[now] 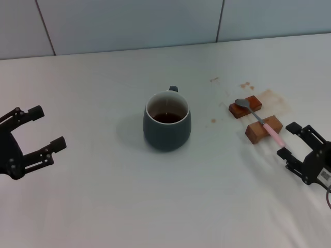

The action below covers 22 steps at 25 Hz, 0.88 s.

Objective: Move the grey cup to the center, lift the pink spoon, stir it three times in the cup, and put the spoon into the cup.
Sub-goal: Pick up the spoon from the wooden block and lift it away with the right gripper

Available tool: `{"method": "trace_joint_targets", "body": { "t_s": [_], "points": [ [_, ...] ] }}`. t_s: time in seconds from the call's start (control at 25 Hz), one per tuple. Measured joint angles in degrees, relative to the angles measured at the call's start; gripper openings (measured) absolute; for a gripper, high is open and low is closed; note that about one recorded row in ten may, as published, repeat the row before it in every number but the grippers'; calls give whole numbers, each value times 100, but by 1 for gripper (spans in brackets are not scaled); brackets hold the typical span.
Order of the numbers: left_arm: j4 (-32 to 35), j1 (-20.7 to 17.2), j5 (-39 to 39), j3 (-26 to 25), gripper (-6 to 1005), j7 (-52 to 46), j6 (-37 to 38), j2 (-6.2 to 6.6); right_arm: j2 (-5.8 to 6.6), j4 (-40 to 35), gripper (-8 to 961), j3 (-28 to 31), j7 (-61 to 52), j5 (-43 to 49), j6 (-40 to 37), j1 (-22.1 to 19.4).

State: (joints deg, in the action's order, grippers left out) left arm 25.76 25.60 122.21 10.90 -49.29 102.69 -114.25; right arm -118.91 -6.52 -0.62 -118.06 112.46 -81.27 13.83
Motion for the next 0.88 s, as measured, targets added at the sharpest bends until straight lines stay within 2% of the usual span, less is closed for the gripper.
{"method": "trace_joint_targets", "body": {
  "t_s": [0.88],
  "points": [
    [-38, -125, -248, 0, 859, 9, 66, -3, 0, 2, 814, -8, 3, 39, 342, 315]
  ]
}}
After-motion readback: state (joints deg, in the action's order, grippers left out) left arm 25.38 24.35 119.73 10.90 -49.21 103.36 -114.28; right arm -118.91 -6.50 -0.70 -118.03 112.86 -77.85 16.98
